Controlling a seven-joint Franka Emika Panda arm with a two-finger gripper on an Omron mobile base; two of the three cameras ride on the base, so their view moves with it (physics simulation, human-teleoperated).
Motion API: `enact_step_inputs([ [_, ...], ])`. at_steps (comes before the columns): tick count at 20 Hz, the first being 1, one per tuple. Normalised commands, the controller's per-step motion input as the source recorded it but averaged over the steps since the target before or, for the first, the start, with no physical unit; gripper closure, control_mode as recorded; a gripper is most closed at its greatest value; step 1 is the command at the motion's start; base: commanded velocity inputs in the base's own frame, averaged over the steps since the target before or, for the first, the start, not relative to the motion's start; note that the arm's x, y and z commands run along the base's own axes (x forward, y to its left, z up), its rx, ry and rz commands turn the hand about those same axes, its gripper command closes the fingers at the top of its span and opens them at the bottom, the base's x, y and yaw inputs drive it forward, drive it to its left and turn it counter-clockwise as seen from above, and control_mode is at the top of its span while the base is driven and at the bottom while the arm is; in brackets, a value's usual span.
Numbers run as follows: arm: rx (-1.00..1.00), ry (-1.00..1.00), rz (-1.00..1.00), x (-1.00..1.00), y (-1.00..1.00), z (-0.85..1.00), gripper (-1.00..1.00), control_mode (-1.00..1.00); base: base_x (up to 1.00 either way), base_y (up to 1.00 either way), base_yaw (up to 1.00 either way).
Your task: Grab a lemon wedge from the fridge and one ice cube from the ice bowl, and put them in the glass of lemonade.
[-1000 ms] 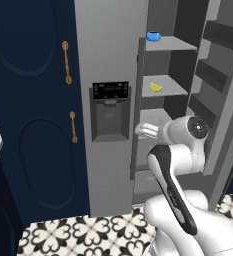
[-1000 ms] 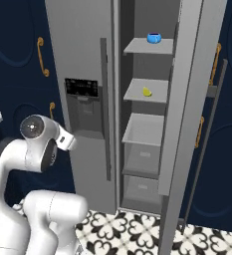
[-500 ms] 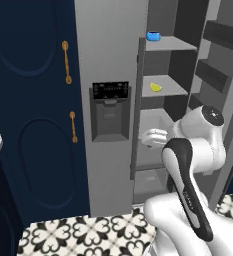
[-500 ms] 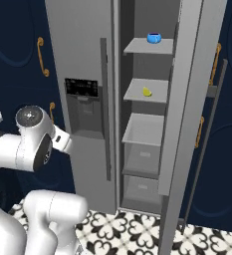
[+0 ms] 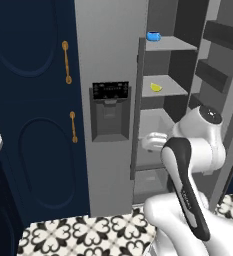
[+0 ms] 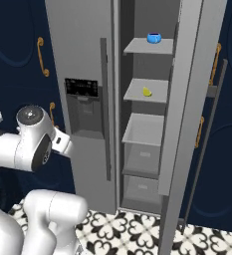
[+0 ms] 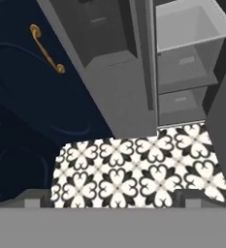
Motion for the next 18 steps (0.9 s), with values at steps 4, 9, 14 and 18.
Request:
enact_step_inputs([
  [4,0.0,0.01,-0.22,0.0,-0.38,-0.26,-1.0,-1.0,0.0,0.0,0.0],
  [9,0.0,0.03,-0.25,0.0,-0.65,-0.08,-1.0,-1.0,0.0,0.0,0.0],
  [14,-0.02,0.0,-0.05,-0.17,0.25,0.0,-1.0,-1.0,0.0,0.0,0.0],
  [18,-0.04,0.0,0.0,-0.02,0.46,-0.09,-1.0,-1.0,0.0,0.0,0.0],
])
